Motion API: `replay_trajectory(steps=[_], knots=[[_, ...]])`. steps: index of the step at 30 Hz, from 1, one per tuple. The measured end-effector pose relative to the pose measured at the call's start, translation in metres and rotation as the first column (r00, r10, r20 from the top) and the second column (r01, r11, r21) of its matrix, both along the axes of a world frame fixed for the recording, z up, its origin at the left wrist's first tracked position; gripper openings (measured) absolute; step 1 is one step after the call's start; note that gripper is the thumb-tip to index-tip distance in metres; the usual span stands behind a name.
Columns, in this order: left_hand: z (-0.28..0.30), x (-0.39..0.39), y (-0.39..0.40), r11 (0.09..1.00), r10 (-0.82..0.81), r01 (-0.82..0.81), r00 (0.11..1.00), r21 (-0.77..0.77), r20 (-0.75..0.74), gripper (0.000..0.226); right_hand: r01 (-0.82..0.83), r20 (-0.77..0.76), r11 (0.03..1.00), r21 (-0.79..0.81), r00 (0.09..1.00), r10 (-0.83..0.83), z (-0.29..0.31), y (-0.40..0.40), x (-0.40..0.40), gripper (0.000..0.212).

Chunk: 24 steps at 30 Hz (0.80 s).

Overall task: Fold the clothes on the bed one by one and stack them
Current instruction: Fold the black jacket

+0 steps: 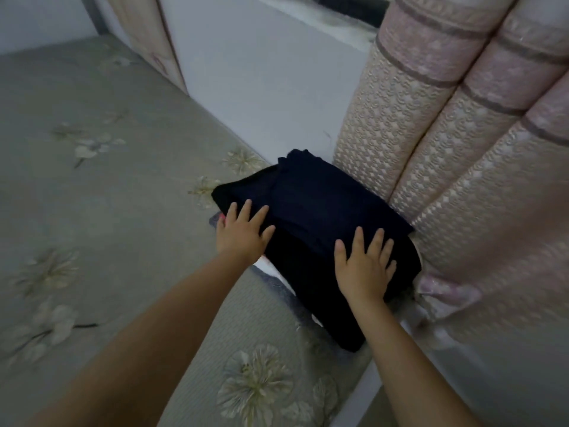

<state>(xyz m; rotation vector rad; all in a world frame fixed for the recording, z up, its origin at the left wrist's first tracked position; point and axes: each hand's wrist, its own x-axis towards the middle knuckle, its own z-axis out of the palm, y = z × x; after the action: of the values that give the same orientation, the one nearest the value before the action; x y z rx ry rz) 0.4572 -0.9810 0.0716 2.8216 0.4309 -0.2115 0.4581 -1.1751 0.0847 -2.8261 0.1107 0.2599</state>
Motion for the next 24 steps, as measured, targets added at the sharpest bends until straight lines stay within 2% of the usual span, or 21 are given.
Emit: replay_trajectory(steps=[3,5,8,11,18,21,24], knots=[[0.026,-0.056,0.035,0.994,0.036,-0.039,0.999,0.104,0.026,0.052,-0.209,0.041,0.977,-0.046,0.977,0.211,0.027,0.044,-0.029,0.06],[0.043,-0.111,0.063,0.983,0.111,-0.116,0.993,0.14,0.037,0.052,-0.36,0.057,0.931,-0.063,0.93,0.363,0.045,0.085,-0.065,0.058],[0.068,-0.22,0.107,0.947,0.269,-0.272,0.962,0.173,0.041,0.051,-0.558,0.093,0.828,-0.052,0.823,0.561,0.068,0.154,-0.144,0.055],[0.084,-0.351,0.143,0.878,0.444,-0.447,0.894,0.17,0.06,0.05,-0.722,0.122,0.691,-0.04,0.683,0.72,0.086,0.217,-0.249,0.055],[0.115,-0.696,0.202,0.597,0.778,-0.771,0.624,0.221,0.074,0.052,-0.964,0.182,0.254,-0.076,0.237,0.954,0.103,0.337,-0.542,0.059],[0.116,-0.823,0.211,0.435,0.885,-0.87,0.461,0.233,0.067,0.052,-0.997,0.192,0.028,-0.069,0.015,0.981,0.101,0.373,-0.655,0.059],[0.113,-0.927,0.213,0.278,0.953,-0.93,0.298,0.242,0.049,0.051,-0.987,0.186,-0.143,-0.069,-0.153,0.971,0.098,0.407,-0.754,0.056]])
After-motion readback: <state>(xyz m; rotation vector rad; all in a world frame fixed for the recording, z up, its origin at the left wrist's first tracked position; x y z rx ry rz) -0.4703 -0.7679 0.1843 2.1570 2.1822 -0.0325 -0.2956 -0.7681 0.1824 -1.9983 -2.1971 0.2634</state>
